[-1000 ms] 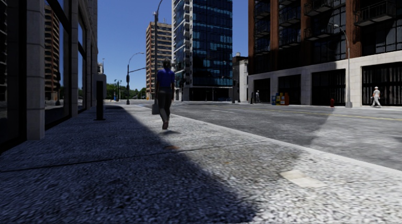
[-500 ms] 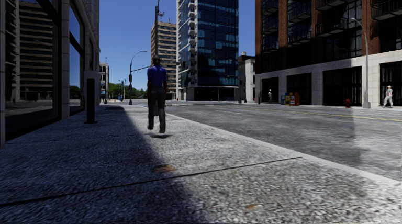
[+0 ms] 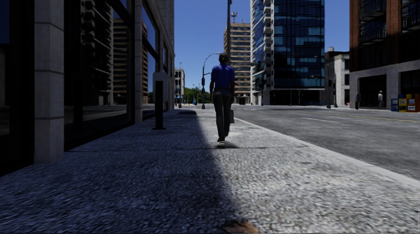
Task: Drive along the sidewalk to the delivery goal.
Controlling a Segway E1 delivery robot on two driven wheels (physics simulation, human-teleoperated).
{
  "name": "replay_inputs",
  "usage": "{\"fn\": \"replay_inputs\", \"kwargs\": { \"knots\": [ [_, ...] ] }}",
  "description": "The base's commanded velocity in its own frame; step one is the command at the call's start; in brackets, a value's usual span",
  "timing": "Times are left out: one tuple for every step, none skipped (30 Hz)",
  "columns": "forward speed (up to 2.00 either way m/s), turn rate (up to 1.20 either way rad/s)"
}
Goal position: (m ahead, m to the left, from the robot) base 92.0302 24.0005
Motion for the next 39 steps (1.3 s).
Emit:
{"fn": "replay_inputs", "kwargs": {
  "knots": [
    [2.0,0.17],
    [2.0,0.09],
    [2.0,0.06],
    [2.0,0.06],
    [2.0,0.03],
    [2.0,0.02],
    [2.0,0.01],
    [2.0,0.0],
    [2.0,0.0],
    [2.0,0.0],
    [2.0,0.0],
    [2.0,0.0],
    [2.0,0.0],
    [2.0,0.0],
    [2.0,0.0],
    [2.0,0.0],
    [2.0,0.0],
    [2.0,0.0],
    [2.0,0.0],
    [2.0,0.05],
    [2.0,0.28],
    [2.0,0.74],
    [2.0,0.95],
    [2.0,0.95],
    [2.0,1.04],
    [2.0,1.06],
    [2.0,1.06],
    [2.0,0.59],
    [2.0,0.59],
    [2.0,0.31],
    [2.0,0.14],
    [2.0,0.03],
    [2.0,0.0],
    [2.0,0.0],
    [1.98,0.0],
    [1.88,0.0],
    [1.45,0.0],
    [1.38,0.0],
    [1.38,0.0]
  ]
}}
